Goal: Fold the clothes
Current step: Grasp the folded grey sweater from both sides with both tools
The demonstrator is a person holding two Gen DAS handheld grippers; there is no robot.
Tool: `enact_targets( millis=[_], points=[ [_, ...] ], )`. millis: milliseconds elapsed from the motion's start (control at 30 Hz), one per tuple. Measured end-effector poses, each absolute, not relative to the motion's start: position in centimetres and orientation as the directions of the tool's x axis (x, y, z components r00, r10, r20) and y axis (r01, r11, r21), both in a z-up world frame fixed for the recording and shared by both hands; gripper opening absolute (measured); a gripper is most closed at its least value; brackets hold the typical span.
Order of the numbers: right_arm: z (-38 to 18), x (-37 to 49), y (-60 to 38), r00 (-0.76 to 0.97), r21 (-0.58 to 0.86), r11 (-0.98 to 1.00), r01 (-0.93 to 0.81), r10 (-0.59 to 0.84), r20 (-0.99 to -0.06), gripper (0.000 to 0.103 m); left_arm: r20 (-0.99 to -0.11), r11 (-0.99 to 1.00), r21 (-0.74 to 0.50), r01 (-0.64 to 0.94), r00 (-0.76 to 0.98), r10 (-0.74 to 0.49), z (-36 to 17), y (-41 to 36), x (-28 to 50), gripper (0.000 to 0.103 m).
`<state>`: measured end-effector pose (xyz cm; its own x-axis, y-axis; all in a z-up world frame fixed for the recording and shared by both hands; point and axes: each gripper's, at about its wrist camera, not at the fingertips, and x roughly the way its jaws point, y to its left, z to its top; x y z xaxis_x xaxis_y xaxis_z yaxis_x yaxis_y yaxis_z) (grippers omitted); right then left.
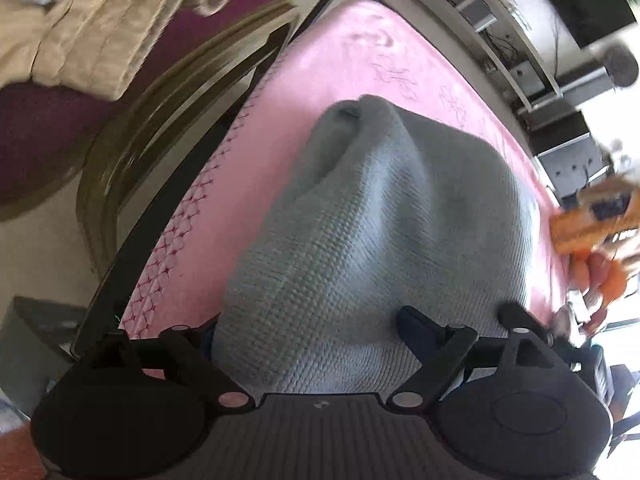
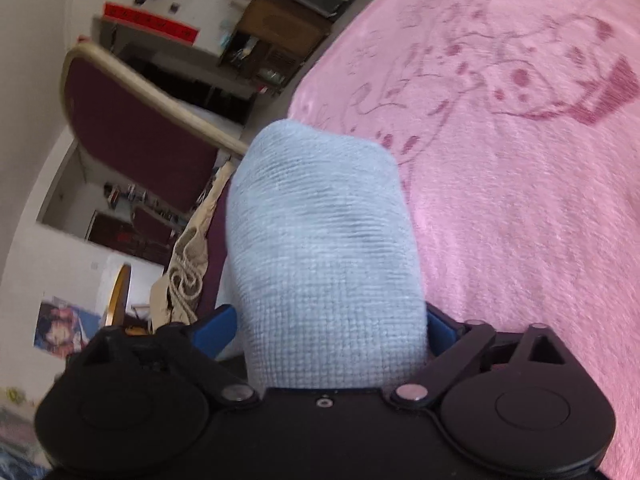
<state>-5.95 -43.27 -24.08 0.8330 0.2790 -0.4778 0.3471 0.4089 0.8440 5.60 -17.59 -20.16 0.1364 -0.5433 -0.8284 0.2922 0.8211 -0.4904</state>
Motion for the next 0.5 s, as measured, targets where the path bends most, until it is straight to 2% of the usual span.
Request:
enact_targets(
  millis=[33,167,333,433,500],
  points=[
    [-24.2,-6.2,-43.4,0.834,0.847,0.390,0.361,0.272,-0.480,0.079,-0.826,0.819,-0.494,0.290,0.138,-0.547,-20.1,-17.4,5.6,0.073],
    [-24.1,-6.5,-43.1,0.827,0.834,0.372,0.408,0.238,-0.510,0.070,-0.819,0.817,-0.485,0.313,0.164,-0.549,-19.6,-17.2,5.4,0.059],
    [-21.7,-5.8,-41.8,0.795,0.774,0.422,0.472,0.176,-0.581,0.058,-0.810,0.821,-0.407,0.401,0.256,-0.527,-17.8,-17.3,4.6,0.047],
    [-20.0,-5.6,-41.3,0.791,0.766,0.430,0.478,0.168,-0.588,0.056,-0.779,0.807,-0.393,0.441,0.307,-0.547,-16.1,-16.8,3.8,0.039],
    [-18.7,-5.9,-41.3,0.797,0.773,0.426,0.471,0.171,-0.580,0.056,-0.750,0.783,-0.424,0.455,0.308,-0.586,-14.9,-16.4,3.1,0.038]
  ],
)
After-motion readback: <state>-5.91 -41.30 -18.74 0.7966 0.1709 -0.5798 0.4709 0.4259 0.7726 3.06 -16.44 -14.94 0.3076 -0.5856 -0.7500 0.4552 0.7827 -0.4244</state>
